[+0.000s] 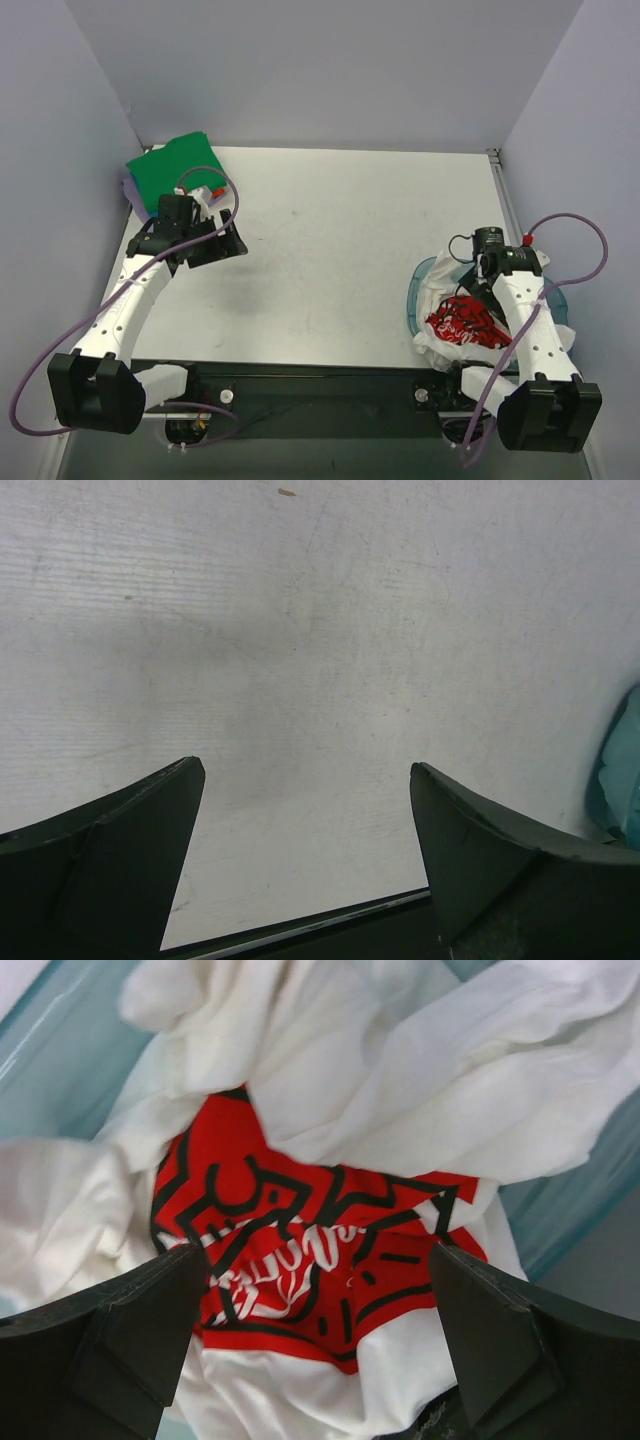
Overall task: Fold and stack the t-shirts
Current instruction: Grab crumpled tshirt from bin with the right arm
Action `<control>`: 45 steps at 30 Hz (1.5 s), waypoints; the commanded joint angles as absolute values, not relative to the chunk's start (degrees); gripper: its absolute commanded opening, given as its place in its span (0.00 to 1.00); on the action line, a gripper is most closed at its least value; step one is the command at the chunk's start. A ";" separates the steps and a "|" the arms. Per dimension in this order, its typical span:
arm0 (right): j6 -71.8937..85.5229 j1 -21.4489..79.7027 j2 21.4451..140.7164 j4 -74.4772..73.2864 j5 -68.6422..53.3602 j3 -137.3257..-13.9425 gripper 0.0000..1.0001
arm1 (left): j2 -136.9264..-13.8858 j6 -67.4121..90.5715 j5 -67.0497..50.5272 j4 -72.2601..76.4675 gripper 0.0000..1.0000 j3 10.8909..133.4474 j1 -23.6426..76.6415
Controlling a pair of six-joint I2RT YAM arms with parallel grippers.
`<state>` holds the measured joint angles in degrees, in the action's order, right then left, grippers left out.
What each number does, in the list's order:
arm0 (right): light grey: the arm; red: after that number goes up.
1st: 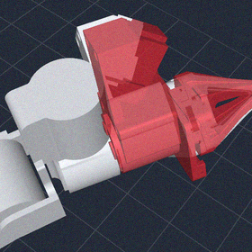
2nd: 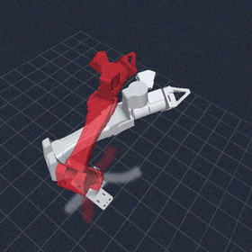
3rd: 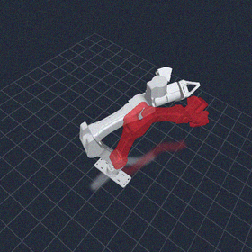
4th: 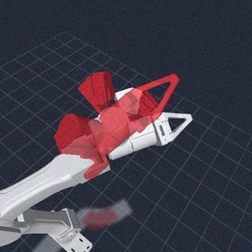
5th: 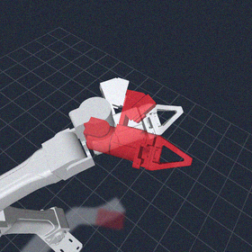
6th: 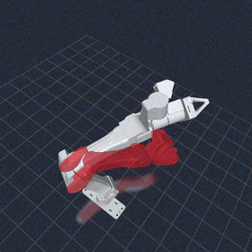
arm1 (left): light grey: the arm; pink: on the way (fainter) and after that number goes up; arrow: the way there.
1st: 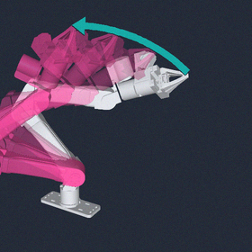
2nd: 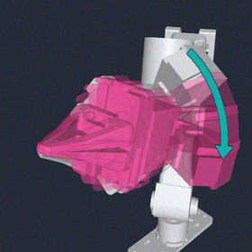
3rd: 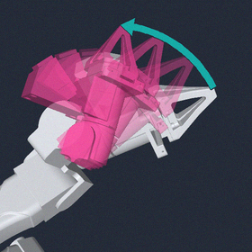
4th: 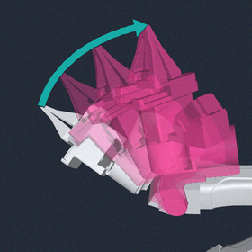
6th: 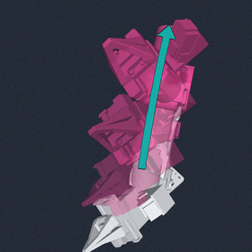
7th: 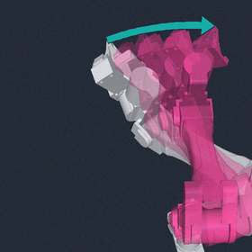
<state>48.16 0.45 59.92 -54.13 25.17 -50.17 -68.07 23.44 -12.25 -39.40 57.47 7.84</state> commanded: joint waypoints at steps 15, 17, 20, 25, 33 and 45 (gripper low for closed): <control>44.04 -23.73 67.50 -45.10 16.00 -38.15 1.00 | -68.12 22.33 -15.55 -36.39 0.95 58.80 8.00; 43.25 -24.78 69.33 -43.60 16.00 -38.06 0.98 | -68.29 22.33 -15.73 -36.39 0.95 58.80 8.09; 42.01 -25.49 70.67 -43.59 14.42 -39.02 0.80 | -68.55 22.41 -16.26 -36.30 0.95 58.80 8.00; 42.63 -25.66 61.91 -47.28 12.92 -44.28 0.00 | -68.99 24.34 -17.66 -34.90 0.95 57.92 8.00; 41.39 -24.00 49.84 -54.05 12.13 -63.70 0.00 | -69.69 25.66 -18.10 -33.66 0.95 57.39 8.00; 47.29 19.00 58.78 -48.87 26.33 -91.53 0.00 | -69.26 27.16 -19.25 -32.17 0.94 57.04 8.00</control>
